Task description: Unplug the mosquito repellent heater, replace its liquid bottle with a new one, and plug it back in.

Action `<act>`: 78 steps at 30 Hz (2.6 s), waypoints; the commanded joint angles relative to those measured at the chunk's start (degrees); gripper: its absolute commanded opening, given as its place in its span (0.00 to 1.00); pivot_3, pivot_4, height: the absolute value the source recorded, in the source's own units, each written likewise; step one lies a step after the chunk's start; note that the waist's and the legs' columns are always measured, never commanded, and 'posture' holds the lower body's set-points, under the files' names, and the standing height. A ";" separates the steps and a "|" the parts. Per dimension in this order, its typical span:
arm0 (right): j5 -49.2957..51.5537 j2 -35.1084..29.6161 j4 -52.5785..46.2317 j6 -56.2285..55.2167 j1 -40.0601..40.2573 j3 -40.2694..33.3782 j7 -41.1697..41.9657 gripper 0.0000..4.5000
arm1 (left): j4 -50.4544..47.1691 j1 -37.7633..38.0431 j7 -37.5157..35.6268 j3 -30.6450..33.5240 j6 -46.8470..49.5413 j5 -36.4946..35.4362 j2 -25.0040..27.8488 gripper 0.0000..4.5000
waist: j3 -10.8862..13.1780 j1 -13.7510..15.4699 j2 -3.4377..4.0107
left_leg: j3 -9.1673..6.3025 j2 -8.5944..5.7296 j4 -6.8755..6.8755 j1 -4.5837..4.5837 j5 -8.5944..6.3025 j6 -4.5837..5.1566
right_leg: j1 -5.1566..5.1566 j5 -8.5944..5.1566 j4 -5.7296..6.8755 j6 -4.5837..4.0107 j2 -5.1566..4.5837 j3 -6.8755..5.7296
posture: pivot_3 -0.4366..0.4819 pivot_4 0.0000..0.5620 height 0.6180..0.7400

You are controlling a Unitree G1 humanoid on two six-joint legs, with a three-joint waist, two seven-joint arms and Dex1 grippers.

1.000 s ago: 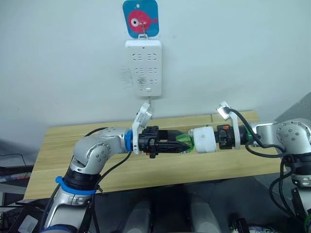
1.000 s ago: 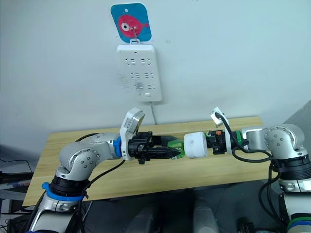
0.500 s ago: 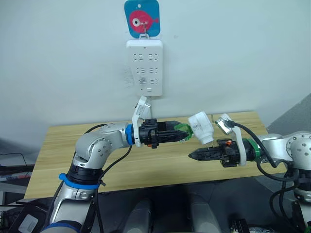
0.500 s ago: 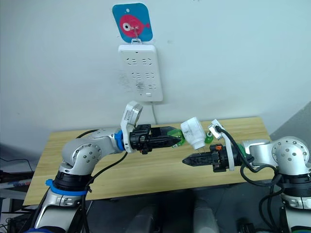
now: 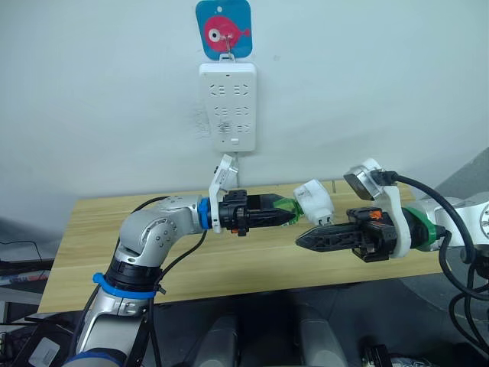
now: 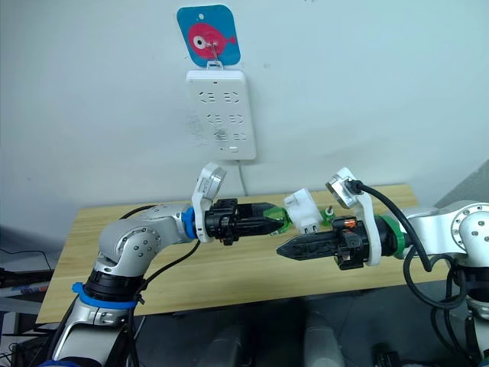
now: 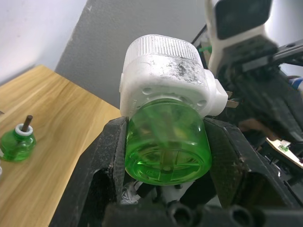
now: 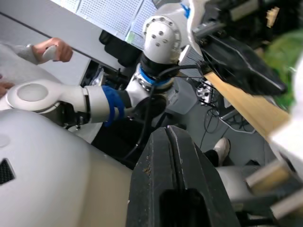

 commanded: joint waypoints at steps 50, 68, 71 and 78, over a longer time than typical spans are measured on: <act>-50.83 -9.30 -0.78 -13.61 5.96 -4.43 37.85 0.86 | 0.20 0.36 -8.71 2.17 0.13 -0.14 7.34 0.49 | -0.01 0.16 0.02 | 0.07 -0.02 0.00 -0.03 0.01 -0.04 | -0.08 0.03 -0.02 0.05 -0.02 0.02 | 0.28 0.38 1.00; -37.32 -3.37 -9.86 -3.38 9.37 -6.46 33.09 0.01 | 1.05 -1.27 -8.05 1.90 0.34 0.15 5.96 0.49 | -0.01 0.16 0.01 | 0.06 0.00 0.03 0.00 0.01 -0.05 | -0.05 0.03 -0.01 0.05 -0.03 0.02 | 0.28 0.41 1.00; -30.95 -1.09 -9.21 -1.35 7.16 -6.31 27.66 0.01 | 0.61 -1.22 -7.86 1.55 0.89 -0.12 5.57 0.49 | -0.01 0.14 0.01 | 0.05 0.00 0.03 0.00 0.01 -0.05 | -0.05 0.03 -0.01 0.05 -0.03 0.03 | 0.28 0.40 1.00; -17.45 2.52 -1.45 -1.27 1.62 -6.11 12.77 0.01 | -0.33 -0.80 -8.46 1.17 1.86 -0.28 5.75 0.49 | -0.01 0.09 0.01 | 0.05 0.00 0.03 0.00 0.02 -0.05 | -0.05 0.04 -0.01 0.05 -0.05 0.04 | 0.28 0.41 1.00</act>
